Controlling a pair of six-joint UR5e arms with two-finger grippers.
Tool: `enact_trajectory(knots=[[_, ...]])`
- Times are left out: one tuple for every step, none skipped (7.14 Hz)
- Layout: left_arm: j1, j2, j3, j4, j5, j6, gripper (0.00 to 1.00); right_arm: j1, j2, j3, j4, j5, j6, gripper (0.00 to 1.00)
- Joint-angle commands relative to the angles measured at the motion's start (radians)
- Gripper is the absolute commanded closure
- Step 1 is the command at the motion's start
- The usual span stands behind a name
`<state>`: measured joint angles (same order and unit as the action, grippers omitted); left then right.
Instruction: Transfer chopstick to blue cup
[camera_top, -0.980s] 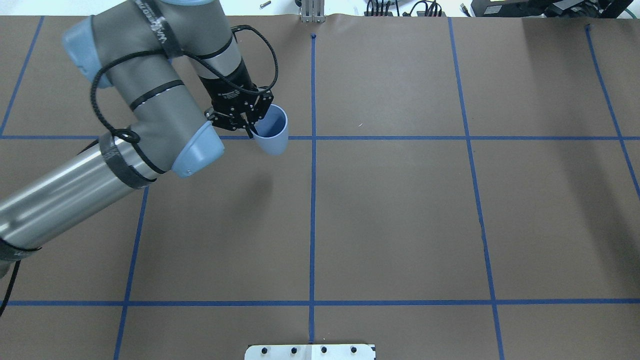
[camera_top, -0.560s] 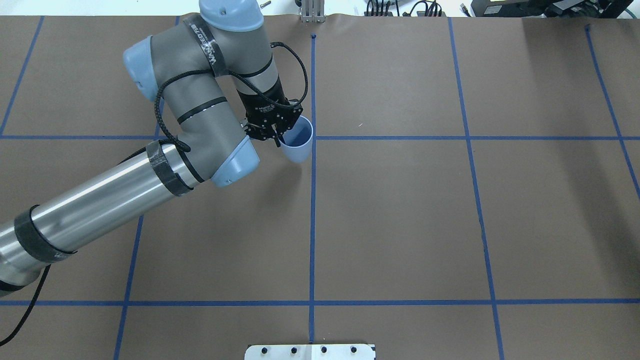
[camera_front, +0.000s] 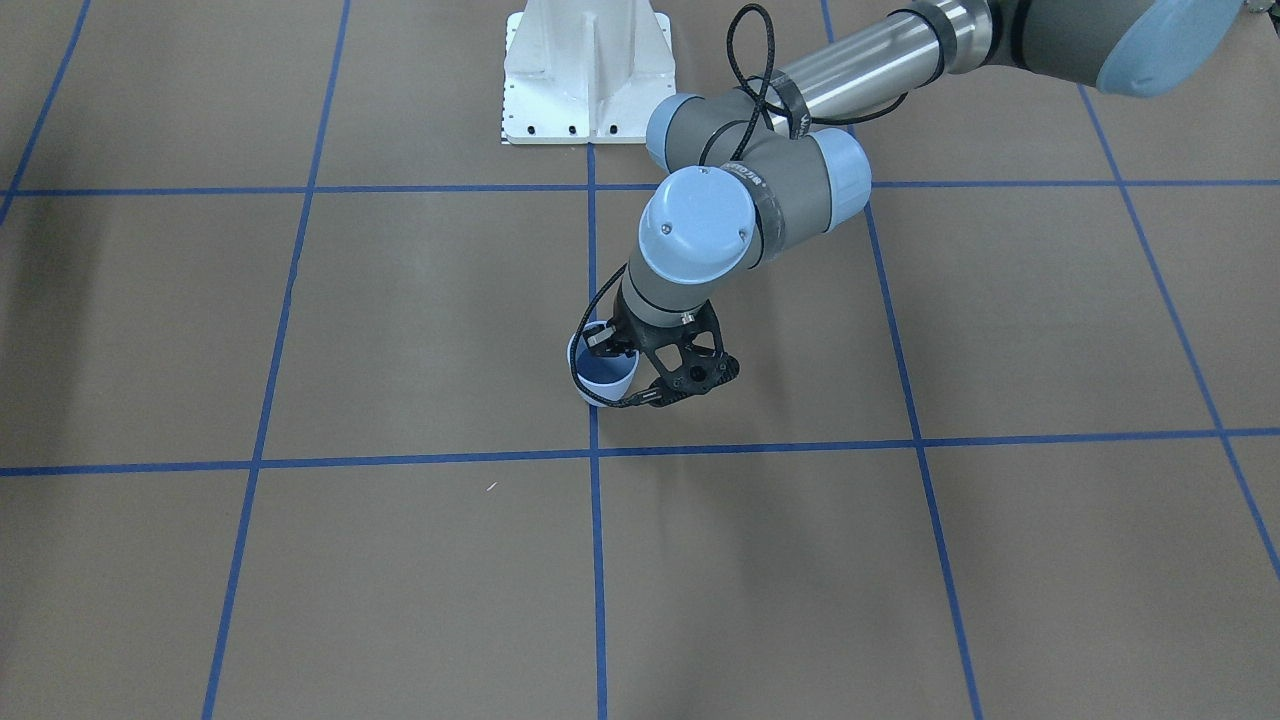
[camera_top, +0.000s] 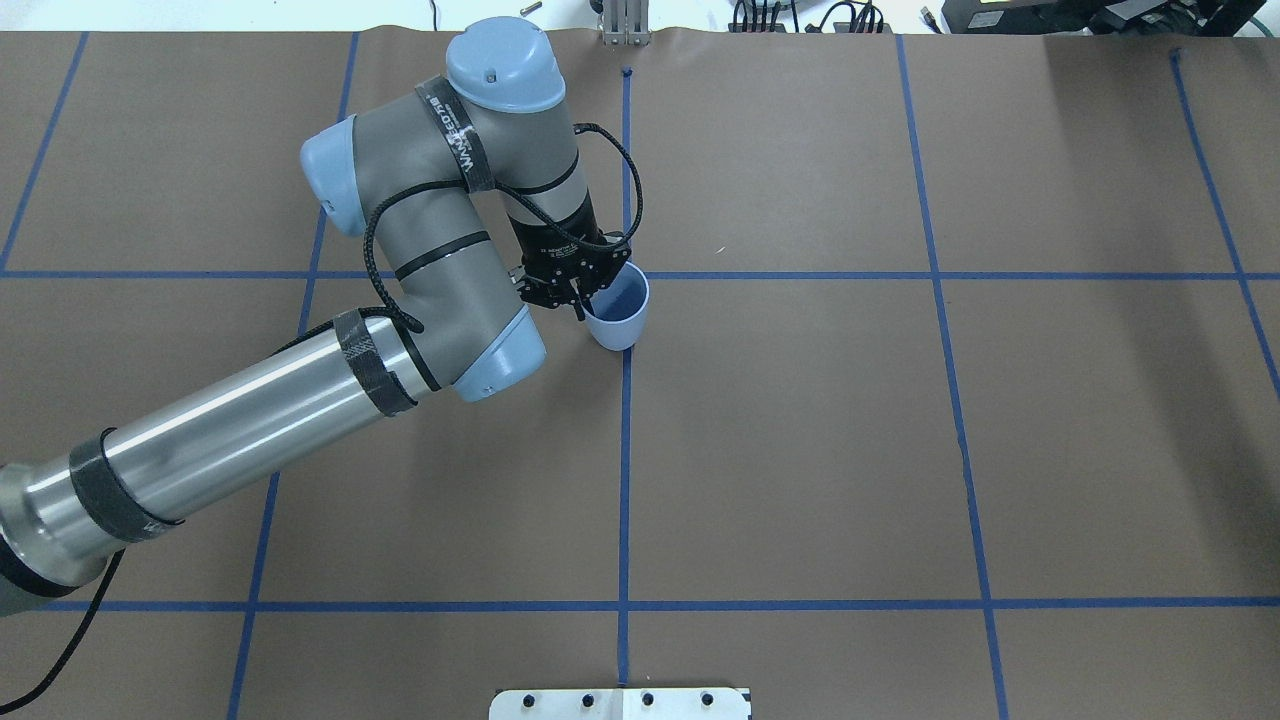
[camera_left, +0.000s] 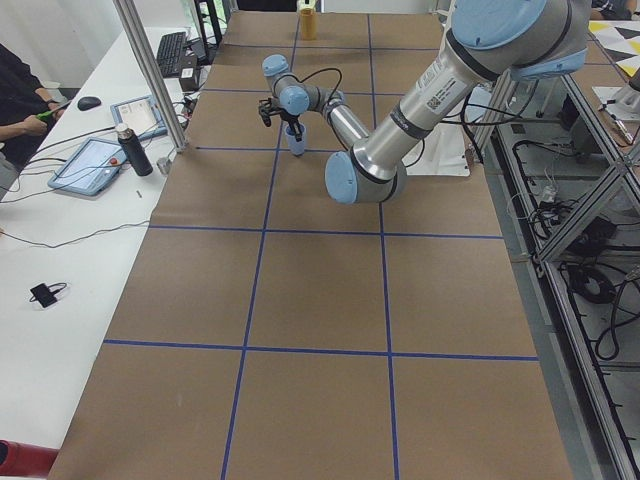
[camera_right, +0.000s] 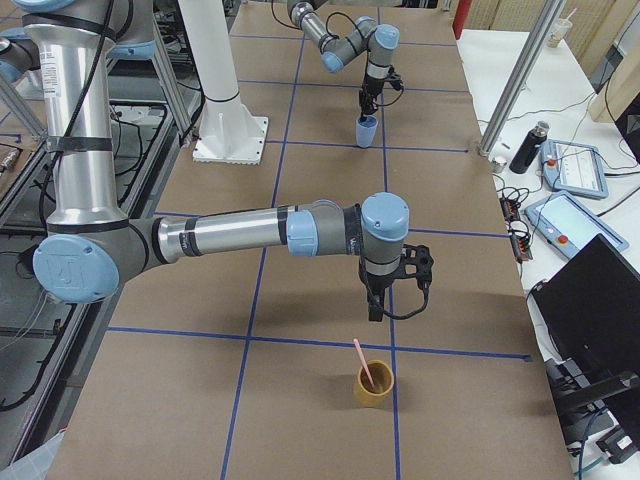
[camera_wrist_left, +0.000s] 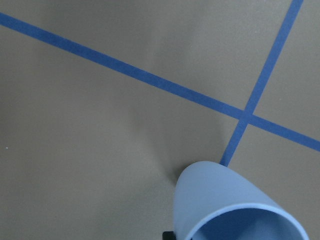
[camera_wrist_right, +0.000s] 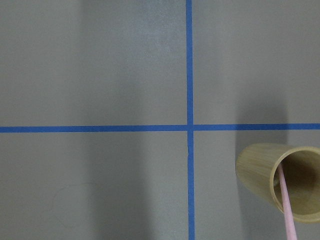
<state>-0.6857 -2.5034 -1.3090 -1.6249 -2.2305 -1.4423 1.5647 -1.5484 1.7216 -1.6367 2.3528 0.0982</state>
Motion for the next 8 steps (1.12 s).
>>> enact_trajectory(knots=[[0.009, 0.001, 0.001, -0.047, 0.000, 0.003, 0.02, 0.000, 0.001, -0.002, 0.000, -0.004, -0.003, 0.00], [0.009, 0.000, -0.006, -0.055, 0.011, 0.010, 0.02, -0.002, 0.002, -0.007, 0.000, -0.010, -0.023, 0.00], [0.006, 0.005, -0.033, -0.050, 0.029, 0.011, 0.02, -0.002, 0.001, -0.005, -0.002, -0.010, -0.028, 0.00], [-0.033, 0.011, -0.048, -0.046, 0.029, 0.014, 0.02, 0.000, -0.002, -0.005, -0.003, -0.010, -0.046, 0.00], [-0.076, 0.027, -0.080, -0.037, 0.026, 0.037, 0.02, 0.000, -0.002, -0.013, -0.008, -0.010, -0.075, 0.00], [-0.109, 0.073, -0.134, -0.017, 0.023, 0.095, 0.02, 0.023, -0.004, -0.022, -0.011, -0.010, -0.081, 0.00], [-0.127, 0.119, -0.188, 0.000, 0.022, 0.124, 0.02, 0.064, 0.001, -0.069, -0.012, -0.004, -0.097, 0.00], [-0.133, 0.126, -0.199, 0.011, 0.023, 0.125, 0.02, 0.114, 0.014, -0.132, -0.027, 0.008, -0.104, 0.00]])
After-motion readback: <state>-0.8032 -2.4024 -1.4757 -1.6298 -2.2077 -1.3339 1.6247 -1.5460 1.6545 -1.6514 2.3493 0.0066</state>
